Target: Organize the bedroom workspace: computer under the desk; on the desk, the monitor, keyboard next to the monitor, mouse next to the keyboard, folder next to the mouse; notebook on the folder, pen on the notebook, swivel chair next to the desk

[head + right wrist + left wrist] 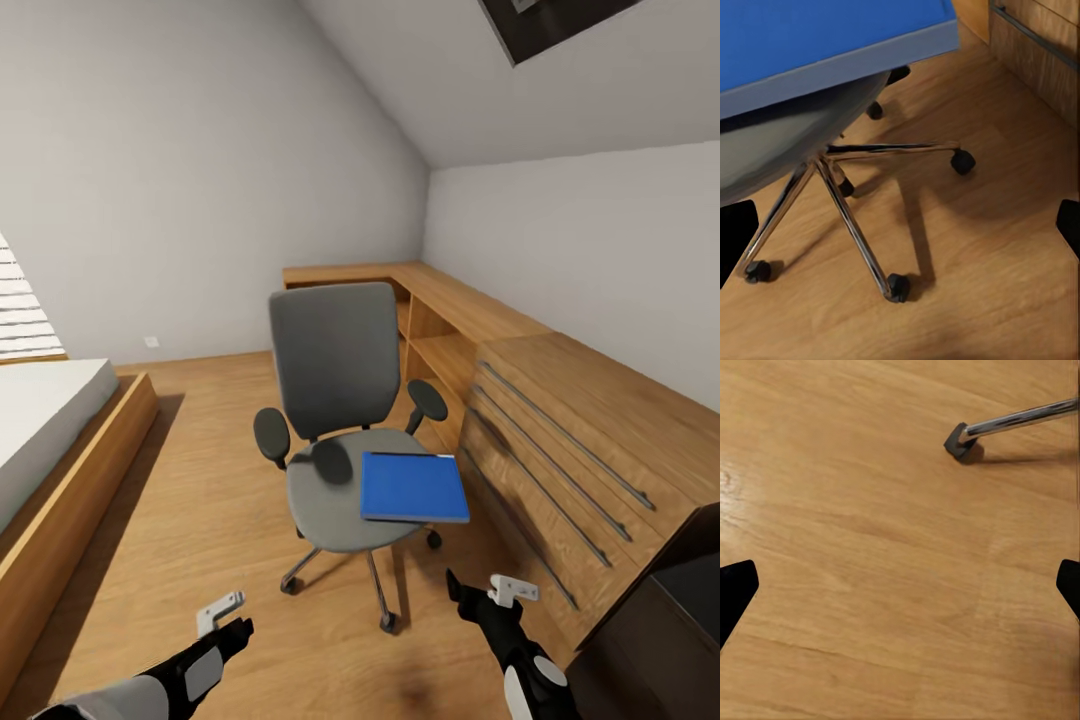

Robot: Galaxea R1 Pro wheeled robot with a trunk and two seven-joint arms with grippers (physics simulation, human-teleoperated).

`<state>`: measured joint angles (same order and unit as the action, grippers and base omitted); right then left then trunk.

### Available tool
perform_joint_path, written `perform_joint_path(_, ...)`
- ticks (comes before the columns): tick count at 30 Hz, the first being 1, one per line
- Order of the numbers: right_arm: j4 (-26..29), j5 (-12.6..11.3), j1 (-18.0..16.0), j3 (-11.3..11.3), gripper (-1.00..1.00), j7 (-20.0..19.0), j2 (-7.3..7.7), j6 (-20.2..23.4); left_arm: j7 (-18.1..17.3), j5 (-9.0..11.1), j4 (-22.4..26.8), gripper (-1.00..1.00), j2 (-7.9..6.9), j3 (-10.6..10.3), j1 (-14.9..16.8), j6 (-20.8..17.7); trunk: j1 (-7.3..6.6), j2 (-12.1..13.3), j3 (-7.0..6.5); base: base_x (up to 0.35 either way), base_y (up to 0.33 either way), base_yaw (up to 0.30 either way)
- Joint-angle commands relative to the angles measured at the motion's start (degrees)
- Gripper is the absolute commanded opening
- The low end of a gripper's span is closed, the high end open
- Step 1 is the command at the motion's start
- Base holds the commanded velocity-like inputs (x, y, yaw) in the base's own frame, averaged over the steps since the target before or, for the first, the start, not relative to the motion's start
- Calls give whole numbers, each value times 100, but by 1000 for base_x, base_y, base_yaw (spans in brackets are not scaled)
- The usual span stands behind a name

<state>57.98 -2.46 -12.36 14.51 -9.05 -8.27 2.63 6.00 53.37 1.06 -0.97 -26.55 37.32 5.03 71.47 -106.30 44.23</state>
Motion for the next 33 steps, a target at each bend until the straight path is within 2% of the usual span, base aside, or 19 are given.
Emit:
perform_joint_path(1, 2, -26, -3, 26, 100, -21, -8, -21, 4, 30, 9, 100, 0, -50, -76, 315, 22, -44, 23, 0, 0, 0)
perform_joint_path(2, -5, -27, -5, 25, 100, -4, -8, -56, -11, 25, 8, 100, 3, -51, -167, 621, 44, -84, 41, 0, 0, 0)
perform_joint_path(6, -57, -30, -10, 25, 100, 18, -8, -123, -30, 7, 8, 100, 9, -55, -353, 1282, 132, -244, 113, 0, 0, 0)
perform_joint_path(11, -75, -34, -10, 25, 100, 24, -8, -142, -38, -5, 8, 100, 44, -63, -488, 1563, 242, -445, 203, 0, 0, 0)
perform_joint_path(13, -75, -35, -10, 25, 100, 27, -5, -141, -42, -17, 8, 100, 81, -66, -632, 1753, 285, -525, 239, 0, 0, 0)
perform_joint_path(16, -57, -76, -14, 34, 100, 31, 6, -104, -41, -231, 8, 100, 115, -64, -891, 2535, 351, -645, 293, 0, 0, 0)
perform_joint_path(18, -46, -247, -23, 38, 100, 39, 14, -63, -39, -361, 8, 100, 119, -62, -975, 2863, 395, -726, 329, 0, 0, 0)
perform_joint_path(20, 7, -669, -108, 41, 100, 76, 78, 240, -38, -460, 8, 100, 121, -65, -1060, 3136, 439, -806, 365, 0, 0, 0)
perform_joint_path(23, 34, -1266, -524, 48, 100, 139, 419, 1009, -37, -511, 8, 100, 126, -68, -1105, 3273, 505, -926, 418, 0, 0, 0)
perform_joint_path(24, 2, -1385, -608, 49, 100, 144, 487, 1108, -37, -515, 8, 100, 127, -68, -1108, 3282, 527, -966, 436, 0, 0, 0)
perform_joint_path(25, -96, -1652, -776, 47, 100, 149, 608, 1252, -37, -520, 8, 100, 126, -67, -1113, 3294, 549, -1006, 454, 0, 0, 0)
perform_joint_path(26, -153, -1796, -855, 46, 100, 151, 661, 1302, -37, -522, 8, 100, 125, -67, -1115, 3298, 571, -1047, 472, 0, 0, 0)
perform_joint_path(27, -252, -2082, -989, 45, 100, 149, 756, 1370, -39, -526, 8, 100, 126, -68, -1117, 3303, 593, -1087, 490, 0, 0, 0)
perform_joint_path(28, -319, -2343, -1080, 44, 100, 143, 837, 1400, -40, -530, 8, 100, 128, -70, -1119, 3306, 615, -1127, 508, 0, 0, 0)
perform_joint_path(29, -342, -2458, -1113, 44, 100, 141, 871, 1400, -39, -534, 8, 100, 133, -72, -1119, 3307, 637, -1167, 526, 0, 0, 0)
perform_joint_path(30, -388, -2729, -1176, 43, 100, 129, 938, 1295, -38, -537, 8, 100, 172, -73, -1120, 3303, 659, -1207, 544, 0, 0, 0)
perform_joint_path(32, -399, -2838, -1200, 32, 100, 116, 956, 1122, -35, -537, 8, 100, 198, -72, -1121, 3298, 703, -1287, 580, 0, 0, 0)
perform_joint_path(33, -411, -2936, -1221, 24, 100, 93, 966, 795, -36, -537, 8, 100, 222, -70, -1121, 3296, 725, -1327, 598, 0, 0, 0)
